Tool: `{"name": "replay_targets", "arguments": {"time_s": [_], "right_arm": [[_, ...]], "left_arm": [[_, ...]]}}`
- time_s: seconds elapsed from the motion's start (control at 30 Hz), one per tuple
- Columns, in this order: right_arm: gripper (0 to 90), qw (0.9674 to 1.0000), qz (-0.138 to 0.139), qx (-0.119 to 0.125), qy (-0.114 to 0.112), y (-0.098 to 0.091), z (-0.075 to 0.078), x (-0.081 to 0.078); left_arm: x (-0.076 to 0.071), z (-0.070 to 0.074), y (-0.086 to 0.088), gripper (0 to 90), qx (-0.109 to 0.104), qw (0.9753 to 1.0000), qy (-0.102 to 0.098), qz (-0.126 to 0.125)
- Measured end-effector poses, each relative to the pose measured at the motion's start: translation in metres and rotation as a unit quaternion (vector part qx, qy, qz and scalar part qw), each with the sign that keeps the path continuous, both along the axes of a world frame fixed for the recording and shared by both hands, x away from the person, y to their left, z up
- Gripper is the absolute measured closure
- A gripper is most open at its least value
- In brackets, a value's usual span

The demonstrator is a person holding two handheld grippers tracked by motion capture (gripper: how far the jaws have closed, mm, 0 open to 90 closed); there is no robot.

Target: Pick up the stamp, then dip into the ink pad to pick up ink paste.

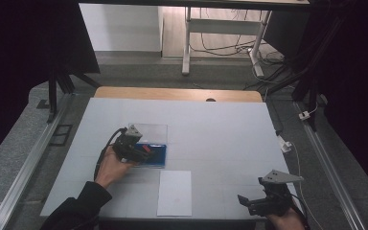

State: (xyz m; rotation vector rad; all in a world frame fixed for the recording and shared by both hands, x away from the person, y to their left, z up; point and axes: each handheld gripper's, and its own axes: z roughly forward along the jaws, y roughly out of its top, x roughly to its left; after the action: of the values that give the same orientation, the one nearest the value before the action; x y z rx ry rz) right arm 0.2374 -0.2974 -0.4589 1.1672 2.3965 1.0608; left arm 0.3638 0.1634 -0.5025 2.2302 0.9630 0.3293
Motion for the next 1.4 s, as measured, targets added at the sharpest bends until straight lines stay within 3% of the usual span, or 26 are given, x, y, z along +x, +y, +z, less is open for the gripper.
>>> {"name": "replay_targets", "arguments": {"time_s": [0.23, 0.47, 0.7, 1.03, 1.27, 1.4], "right_arm": [[0.0, 1.0000, 0.001, 0.000, 0.000, 0.000, 0.000, 0.000], [0.0, 1.0000, 0.001, 0.000, 0.000, 0.000, 0.000, 0.000], [0.0, 1.0000, 0.002, 0.000, 0.001, 0.000, 0.000, 0.000], [0.1, 1.0000, 0.003, 0.000, 0.000, 0.000, 0.000, 0.000], [0.0, 1.0000, 0.005, 0.000, 0.000, 0.000, 0.000, 0.000], [0.1, 1.0000, 0.005, 0.002, 0.000, 0.000, 0.000, 0.000]], "left_arm": [[0.000, 0.000, -0.004, 35.9, 0.017, 0.9997, 0.008, -0.015], [-0.002, 0.002, -0.002, 57.2, 0.009, 0.9996, 0.016, -0.023], [-0.003, 0.004, -0.004, 58.2, 0.020, 0.9995, 0.012, -0.020], [-0.007, 0.018, -0.001, 58.1, -0.008, 0.9998, 0.001, -0.017], [-0.010, 0.024, 0.000, 58.2, -0.015, 0.9997, -0.004, -0.018], [-0.012, 0.022, -0.002, 58.2, -0.005, 0.9999, -0.008, -0.014]]}}
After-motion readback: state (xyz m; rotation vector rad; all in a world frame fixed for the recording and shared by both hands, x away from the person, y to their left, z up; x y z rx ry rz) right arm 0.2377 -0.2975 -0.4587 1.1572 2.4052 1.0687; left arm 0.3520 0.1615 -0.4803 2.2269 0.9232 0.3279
